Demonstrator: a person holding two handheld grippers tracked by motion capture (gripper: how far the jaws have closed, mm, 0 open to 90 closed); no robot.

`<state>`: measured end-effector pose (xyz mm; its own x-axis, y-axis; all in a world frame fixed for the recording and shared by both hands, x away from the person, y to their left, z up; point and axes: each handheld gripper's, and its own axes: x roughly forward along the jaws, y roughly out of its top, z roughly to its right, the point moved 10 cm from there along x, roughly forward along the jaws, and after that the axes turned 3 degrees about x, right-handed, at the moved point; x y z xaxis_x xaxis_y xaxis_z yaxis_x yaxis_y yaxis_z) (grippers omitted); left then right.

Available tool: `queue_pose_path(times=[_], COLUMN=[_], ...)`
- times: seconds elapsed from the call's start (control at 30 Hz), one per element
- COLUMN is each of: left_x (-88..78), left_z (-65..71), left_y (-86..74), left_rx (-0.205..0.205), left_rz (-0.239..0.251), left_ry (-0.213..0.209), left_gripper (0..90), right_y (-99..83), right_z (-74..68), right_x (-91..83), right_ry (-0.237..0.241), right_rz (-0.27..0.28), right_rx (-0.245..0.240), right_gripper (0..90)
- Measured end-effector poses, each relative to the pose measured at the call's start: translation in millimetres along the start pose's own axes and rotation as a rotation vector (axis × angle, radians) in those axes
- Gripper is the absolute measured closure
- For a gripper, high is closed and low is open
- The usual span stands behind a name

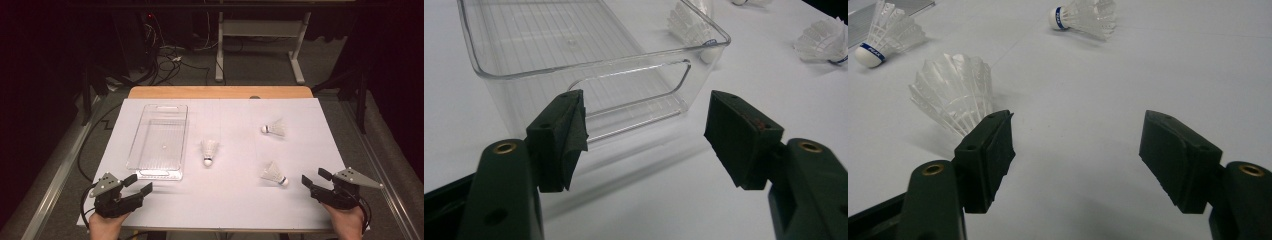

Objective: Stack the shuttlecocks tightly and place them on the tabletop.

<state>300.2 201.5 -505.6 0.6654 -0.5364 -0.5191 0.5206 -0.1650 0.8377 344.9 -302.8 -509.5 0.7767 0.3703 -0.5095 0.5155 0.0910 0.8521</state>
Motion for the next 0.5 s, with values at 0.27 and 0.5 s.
queue_pose_path(times=[0.27,0.5], left_x=[2.0,6.3], left_z=[5.1,11.9], left_y=[3.2,4.8], left_rx=[0.020,0.049], left_rz=[-0.009,-0.023], left_ry=[-0.002,-0.011], left_gripper=[33.9,34.0], right_y=[0.0,-0.4], right_z=[-3.0,-2.7], right_x=[0.2,0.1], right_ry=[0.014,0.015], right_rz=[0.000,-0.001], right_rx=[-0.001,0.002], right_gripper=[29.2,29.1])
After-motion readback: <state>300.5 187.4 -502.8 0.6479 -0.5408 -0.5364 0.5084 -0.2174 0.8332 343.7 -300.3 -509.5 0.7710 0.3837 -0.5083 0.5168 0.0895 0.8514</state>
